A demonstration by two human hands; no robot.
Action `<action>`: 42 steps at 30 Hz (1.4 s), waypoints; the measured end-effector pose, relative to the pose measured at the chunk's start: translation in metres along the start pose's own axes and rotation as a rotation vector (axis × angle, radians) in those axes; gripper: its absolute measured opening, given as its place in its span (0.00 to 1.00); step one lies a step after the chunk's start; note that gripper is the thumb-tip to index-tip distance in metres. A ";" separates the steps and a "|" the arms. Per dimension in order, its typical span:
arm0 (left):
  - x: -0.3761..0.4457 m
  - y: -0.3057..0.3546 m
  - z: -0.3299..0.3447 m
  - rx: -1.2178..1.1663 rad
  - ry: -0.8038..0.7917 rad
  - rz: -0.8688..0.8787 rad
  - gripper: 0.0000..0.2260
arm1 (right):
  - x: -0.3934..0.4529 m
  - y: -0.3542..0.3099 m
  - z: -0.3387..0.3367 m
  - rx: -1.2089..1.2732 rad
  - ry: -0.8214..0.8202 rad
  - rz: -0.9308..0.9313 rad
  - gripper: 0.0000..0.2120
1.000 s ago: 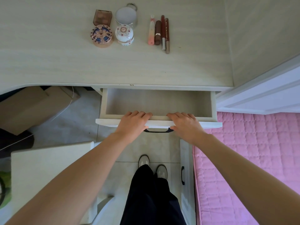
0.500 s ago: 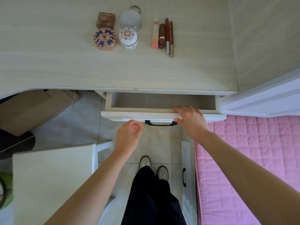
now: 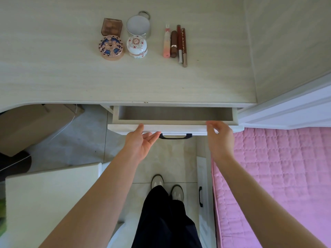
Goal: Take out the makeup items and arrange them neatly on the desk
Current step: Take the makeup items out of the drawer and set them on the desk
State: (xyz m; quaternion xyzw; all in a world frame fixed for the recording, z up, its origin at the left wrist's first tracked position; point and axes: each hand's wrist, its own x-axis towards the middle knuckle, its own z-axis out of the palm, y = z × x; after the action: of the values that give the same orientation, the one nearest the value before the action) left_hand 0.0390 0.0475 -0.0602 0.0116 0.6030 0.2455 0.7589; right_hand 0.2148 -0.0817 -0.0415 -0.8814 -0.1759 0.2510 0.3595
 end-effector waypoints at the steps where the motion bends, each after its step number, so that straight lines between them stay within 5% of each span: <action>1: 0.000 0.000 0.001 0.000 0.002 0.003 0.17 | 0.000 0.000 0.000 0.091 0.032 0.111 0.06; 6: -0.003 0.001 0.004 0.095 -0.011 0.036 0.14 | 0.016 -0.010 0.001 0.836 -0.054 0.904 0.11; 8: -0.003 0.001 0.007 0.139 0.002 0.066 0.12 | 0.024 -0.016 0.006 1.073 -0.070 1.039 0.19; 13: 0.000 0.006 0.011 0.161 0.016 0.079 0.11 | 0.042 -0.018 0.013 1.080 -0.056 0.916 0.13; 20: 0.008 0.018 0.028 0.158 -0.007 0.124 0.11 | 0.064 -0.022 0.014 0.962 -0.086 0.878 0.22; 42: 0.020 0.024 0.044 0.149 -0.020 0.189 0.09 | 0.082 -0.031 0.015 0.917 -0.094 0.838 0.22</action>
State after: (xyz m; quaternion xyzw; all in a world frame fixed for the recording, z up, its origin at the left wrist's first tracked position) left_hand 0.0742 0.0889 -0.0582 0.1271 0.6083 0.2701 0.7354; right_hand 0.2692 -0.0124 -0.0546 -0.6194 0.2952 0.4591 0.5642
